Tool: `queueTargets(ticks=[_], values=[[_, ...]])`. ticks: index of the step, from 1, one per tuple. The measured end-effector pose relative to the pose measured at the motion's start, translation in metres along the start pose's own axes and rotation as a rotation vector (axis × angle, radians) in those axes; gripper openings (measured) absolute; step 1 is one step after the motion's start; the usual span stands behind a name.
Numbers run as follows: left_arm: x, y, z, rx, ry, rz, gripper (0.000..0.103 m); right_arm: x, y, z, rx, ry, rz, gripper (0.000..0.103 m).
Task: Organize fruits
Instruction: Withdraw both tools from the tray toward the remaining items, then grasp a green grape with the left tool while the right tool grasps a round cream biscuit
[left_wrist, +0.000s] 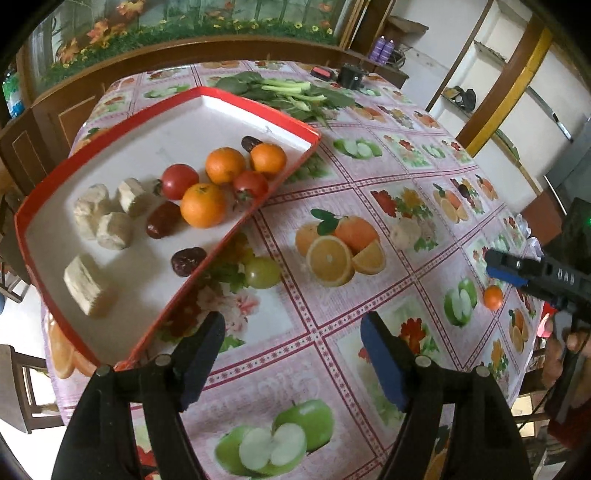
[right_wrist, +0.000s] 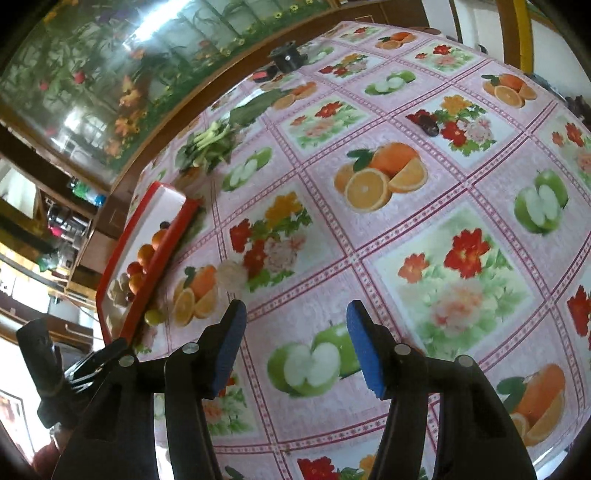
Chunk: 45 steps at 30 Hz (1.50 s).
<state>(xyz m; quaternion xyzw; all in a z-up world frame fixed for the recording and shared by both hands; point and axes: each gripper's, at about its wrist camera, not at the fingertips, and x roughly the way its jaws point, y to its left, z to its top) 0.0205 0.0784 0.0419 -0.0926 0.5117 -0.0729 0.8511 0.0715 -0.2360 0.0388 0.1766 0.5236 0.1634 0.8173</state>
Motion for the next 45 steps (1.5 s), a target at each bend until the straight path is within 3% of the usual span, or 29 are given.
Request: queueTargets(ticks=[8,17,20,27,29,30,34,45], values=[[0.018,0.014,0.018,-0.091,0.004,0.012,0.078,0.036,0.041,-0.014,-0.130,0.067,0.002,0.056],[0.036,0.004,0.023,-0.015,0.025,0.072,0.077,0.064,0.073,-0.002,-0.257,0.061,-0.070,0.056],[0.039,0.001,0.026,0.000,0.028,0.080,0.077,0.073,0.076,0.004,-0.283,0.056,-0.108,0.050],[0.044,-0.001,0.026,0.033,0.034,0.153,0.053,0.091,0.081,0.013,-0.286,0.058,-0.155,0.041],[0.044,0.000,0.026,0.039,0.033,0.170,0.041,0.095,0.088,0.013,-0.326,0.047,-0.190,0.041],[0.044,0.001,0.026,0.038,0.036,0.170,0.027,0.097,0.092,0.012,-0.344,0.044,-0.209,0.040],[0.044,-0.001,0.025,0.030,0.047,0.138,0.027,0.104,0.102,0.006,-0.458,0.015,-0.302,0.030],[0.040,-0.005,0.016,0.018,0.052,0.095,0.027,0.092,0.087,0.004,-0.397,0.028,-0.247,0.030]])
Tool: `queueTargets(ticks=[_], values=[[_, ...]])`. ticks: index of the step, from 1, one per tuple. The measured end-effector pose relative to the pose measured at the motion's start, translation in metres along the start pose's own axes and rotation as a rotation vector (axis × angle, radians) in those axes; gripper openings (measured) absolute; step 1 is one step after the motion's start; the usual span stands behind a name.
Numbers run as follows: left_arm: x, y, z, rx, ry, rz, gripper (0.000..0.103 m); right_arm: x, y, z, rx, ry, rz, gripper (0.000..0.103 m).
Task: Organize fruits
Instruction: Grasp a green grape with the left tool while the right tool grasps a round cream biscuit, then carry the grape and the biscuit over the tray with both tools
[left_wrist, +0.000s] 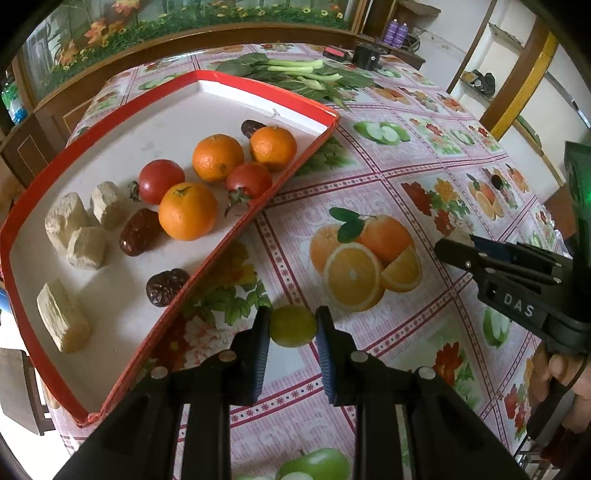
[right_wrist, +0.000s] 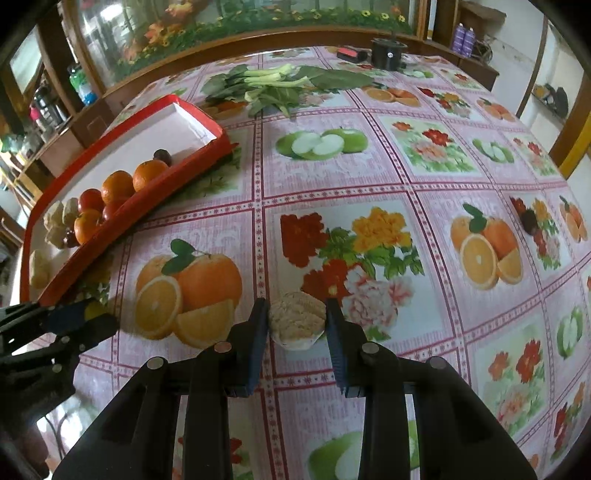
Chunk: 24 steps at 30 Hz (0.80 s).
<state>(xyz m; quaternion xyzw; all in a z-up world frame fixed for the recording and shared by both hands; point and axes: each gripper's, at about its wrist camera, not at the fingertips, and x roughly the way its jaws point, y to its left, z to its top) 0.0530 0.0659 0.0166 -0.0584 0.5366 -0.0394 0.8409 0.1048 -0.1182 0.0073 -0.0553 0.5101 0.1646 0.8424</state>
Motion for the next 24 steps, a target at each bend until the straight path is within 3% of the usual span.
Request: queueTargets(ticks=[24], values=[[-0.024,-0.009,0.008,-0.010,-0.042,0.046,0.027,-0.020,0.006,0.000,-0.015,-0.021,0.077,0.030]])
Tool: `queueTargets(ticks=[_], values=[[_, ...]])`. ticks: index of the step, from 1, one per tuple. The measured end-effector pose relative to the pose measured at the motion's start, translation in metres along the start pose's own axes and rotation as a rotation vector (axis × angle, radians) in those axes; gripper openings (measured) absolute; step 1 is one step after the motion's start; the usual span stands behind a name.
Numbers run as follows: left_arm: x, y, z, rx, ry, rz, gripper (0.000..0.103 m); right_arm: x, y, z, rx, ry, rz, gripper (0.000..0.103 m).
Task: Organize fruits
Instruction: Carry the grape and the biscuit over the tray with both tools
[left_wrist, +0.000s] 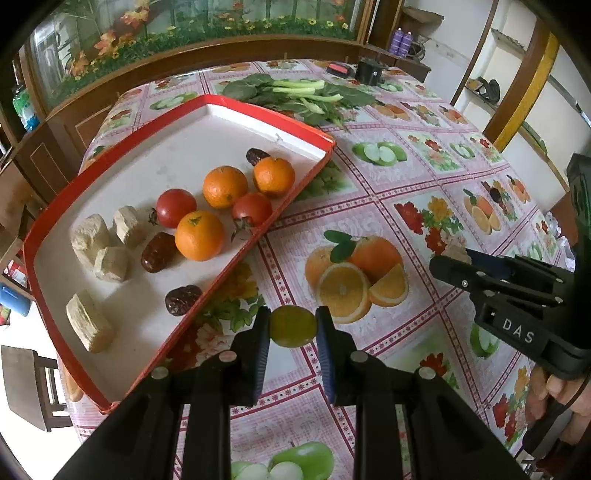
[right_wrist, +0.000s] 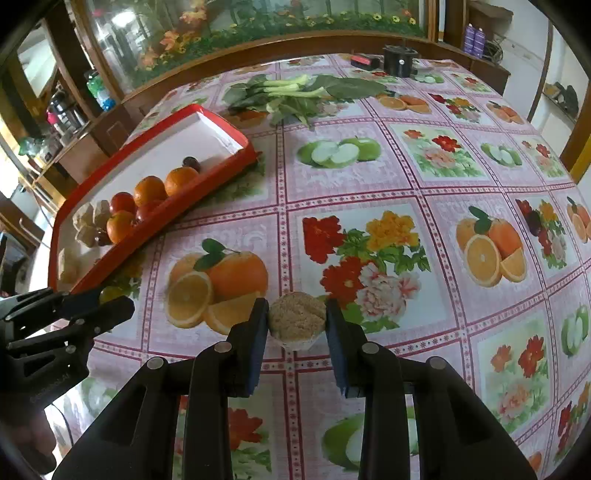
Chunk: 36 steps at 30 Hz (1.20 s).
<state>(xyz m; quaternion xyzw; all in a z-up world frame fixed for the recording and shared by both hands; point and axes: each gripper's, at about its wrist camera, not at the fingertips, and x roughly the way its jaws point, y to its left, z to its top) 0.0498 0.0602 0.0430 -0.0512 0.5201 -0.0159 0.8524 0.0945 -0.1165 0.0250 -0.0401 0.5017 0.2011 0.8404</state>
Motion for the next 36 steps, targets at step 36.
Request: queueTargets(ticks=[36], values=[[-0.036,0.020,0.015,-0.079,-0.080,-0.110,0.027,-0.024,0.024,0.022,-0.034,-0.061,0.065,0.029]])
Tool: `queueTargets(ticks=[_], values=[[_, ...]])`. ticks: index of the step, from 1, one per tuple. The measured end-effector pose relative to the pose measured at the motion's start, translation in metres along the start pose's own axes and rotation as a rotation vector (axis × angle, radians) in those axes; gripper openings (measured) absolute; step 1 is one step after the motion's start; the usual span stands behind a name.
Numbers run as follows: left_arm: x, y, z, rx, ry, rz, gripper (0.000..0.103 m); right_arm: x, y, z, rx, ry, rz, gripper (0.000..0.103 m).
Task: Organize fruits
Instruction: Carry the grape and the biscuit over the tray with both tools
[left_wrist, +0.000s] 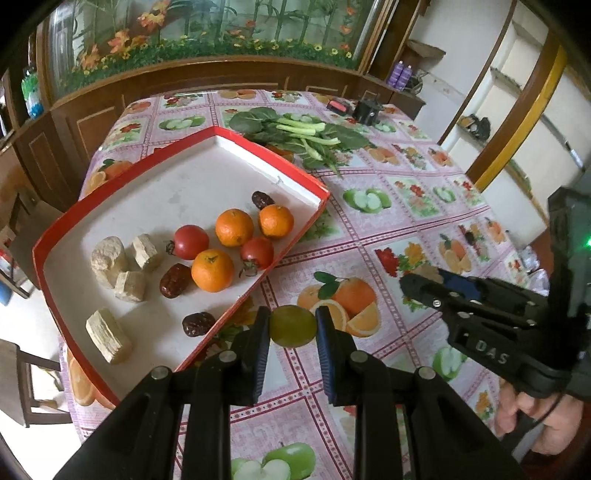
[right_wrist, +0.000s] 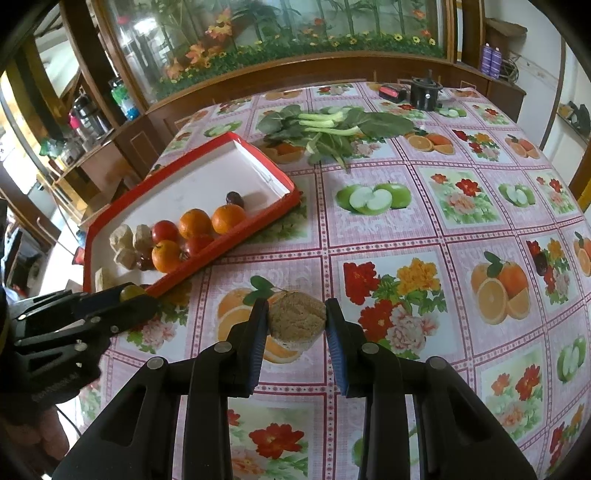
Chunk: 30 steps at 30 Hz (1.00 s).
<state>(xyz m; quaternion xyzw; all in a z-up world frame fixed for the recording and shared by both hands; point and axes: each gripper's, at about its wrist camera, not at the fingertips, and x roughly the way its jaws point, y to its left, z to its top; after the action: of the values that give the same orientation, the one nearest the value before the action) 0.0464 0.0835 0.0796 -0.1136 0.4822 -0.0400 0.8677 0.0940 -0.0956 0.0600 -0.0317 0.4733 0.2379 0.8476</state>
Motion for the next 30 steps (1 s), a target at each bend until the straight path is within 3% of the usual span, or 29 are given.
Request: queueTargets(ticks=[20,30], values=[[-0.007,0.015,0.005,-0.038,-0.043,-0.060,0.027,0.005,0.014,0.019,0.033,0.043,-0.001,0.029],[-0.003,0.021,0.014,-0.008,-0.018,-0.039,0.027,0.012,0.035,0.033,-0.005,0.024,0.033,0.029]])
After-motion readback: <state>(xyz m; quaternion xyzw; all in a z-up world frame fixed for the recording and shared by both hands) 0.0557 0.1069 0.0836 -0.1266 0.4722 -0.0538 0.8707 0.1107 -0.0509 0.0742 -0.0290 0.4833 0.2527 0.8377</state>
